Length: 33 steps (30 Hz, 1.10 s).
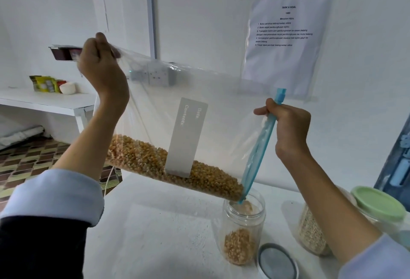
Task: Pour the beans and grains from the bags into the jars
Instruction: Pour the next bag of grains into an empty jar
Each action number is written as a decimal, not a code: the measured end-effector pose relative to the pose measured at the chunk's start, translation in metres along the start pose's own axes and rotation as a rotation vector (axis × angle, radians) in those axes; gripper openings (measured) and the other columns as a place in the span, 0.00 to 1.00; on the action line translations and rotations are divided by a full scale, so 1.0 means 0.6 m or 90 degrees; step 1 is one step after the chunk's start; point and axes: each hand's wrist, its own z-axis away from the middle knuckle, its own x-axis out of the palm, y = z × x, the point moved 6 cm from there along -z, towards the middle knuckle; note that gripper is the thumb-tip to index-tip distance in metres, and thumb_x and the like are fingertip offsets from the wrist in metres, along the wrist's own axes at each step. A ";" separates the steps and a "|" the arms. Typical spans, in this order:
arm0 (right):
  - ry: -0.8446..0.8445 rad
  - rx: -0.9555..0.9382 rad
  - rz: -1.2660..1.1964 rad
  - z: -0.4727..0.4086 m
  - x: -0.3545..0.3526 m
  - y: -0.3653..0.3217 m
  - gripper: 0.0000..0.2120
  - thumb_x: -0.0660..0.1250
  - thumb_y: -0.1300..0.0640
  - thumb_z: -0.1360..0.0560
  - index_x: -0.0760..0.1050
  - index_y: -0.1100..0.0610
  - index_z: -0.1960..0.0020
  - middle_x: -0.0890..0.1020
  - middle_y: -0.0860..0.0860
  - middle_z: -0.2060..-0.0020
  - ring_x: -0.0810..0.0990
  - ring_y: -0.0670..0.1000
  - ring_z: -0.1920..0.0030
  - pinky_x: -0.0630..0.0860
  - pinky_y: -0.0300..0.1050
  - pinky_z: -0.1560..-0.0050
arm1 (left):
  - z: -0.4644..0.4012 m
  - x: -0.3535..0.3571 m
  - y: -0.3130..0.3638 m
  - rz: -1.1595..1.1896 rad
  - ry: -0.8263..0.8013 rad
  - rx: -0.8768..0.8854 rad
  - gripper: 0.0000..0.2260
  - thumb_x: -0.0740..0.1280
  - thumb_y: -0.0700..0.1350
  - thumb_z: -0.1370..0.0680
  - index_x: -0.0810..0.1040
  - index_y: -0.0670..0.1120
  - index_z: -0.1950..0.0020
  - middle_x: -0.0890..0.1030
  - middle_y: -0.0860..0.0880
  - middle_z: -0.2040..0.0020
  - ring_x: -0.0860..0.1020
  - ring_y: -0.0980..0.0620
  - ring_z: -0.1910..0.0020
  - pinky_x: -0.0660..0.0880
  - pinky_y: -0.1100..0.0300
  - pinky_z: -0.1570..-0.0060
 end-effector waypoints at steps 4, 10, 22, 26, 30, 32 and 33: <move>-0.017 0.011 0.007 -0.002 0.003 0.000 0.11 0.67 0.59 0.24 0.80 0.55 0.65 0.82 0.44 0.68 0.78 0.38 0.65 0.70 0.24 0.63 | 0.000 0.000 0.001 0.006 0.000 -0.001 0.18 0.57 0.41 0.21 0.63 0.49 0.71 0.70 0.59 0.79 0.65 0.62 0.76 0.62 0.67 0.71; -0.023 0.021 -0.005 0.000 0.008 0.006 0.14 0.66 0.57 0.23 0.79 0.54 0.67 0.82 0.44 0.70 0.79 0.43 0.62 0.71 0.28 0.60 | 0.002 0.003 0.002 0.010 0.000 -0.011 0.17 0.57 0.41 0.21 0.64 0.50 0.71 0.70 0.59 0.79 0.65 0.60 0.76 0.62 0.66 0.71; -0.058 0.010 0.012 -0.006 0.005 0.003 0.13 0.67 0.58 0.24 0.80 0.54 0.66 0.83 0.45 0.67 0.79 0.43 0.63 0.73 0.31 0.56 | 0.003 -0.001 0.000 0.009 0.012 -0.006 0.18 0.57 0.40 0.21 0.63 0.50 0.71 0.69 0.59 0.79 0.64 0.61 0.76 0.62 0.67 0.71; -0.042 0.007 0.010 -0.005 0.003 0.005 0.12 0.67 0.57 0.23 0.81 0.56 0.65 0.83 0.47 0.66 0.79 0.44 0.62 0.74 0.29 0.56 | 0.004 0.001 0.004 0.009 0.007 -0.001 0.18 0.57 0.39 0.21 0.63 0.49 0.71 0.69 0.55 0.76 0.64 0.61 0.76 0.62 0.68 0.71; -0.045 0.007 0.011 -0.005 0.003 0.003 0.13 0.67 0.57 0.24 0.80 0.54 0.66 0.83 0.44 0.68 0.79 0.43 0.62 0.73 0.30 0.55 | 0.004 0.000 0.007 0.010 0.013 0.002 0.18 0.57 0.40 0.21 0.63 0.49 0.70 0.68 0.54 0.75 0.65 0.61 0.76 0.63 0.67 0.71; -0.047 0.005 0.017 -0.005 0.004 0.004 0.13 0.67 0.57 0.23 0.80 0.54 0.66 0.83 0.43 0.70 0.79 0.44 0.62 0.73 0.30 0.56 | 0.003 -0.002 0.007 0.008 0.007 0.004 0.17 0.57 0.40 0.21 0.63 0.49 0.71 0.68 0.56 0.76 0.65 0.60 0.76 0.63 0.67 0.71; -0.055 0.009 0.021 -0.004 0.006 0.006 0.13 0.67 0.57 0.24 0.80 0.54 0.67 0.83 0.45 0.70 0.80 0.44 0.62 0.74 0.32 0.54 | 0.002 -0.002 0.007 0.009 0.006 0.003 0.17 0.57 0.40 0.21 0.63 0.49 0.71 0.68 0.56 0.76 0.65 0.61 0.76 0.63 0.67 0.71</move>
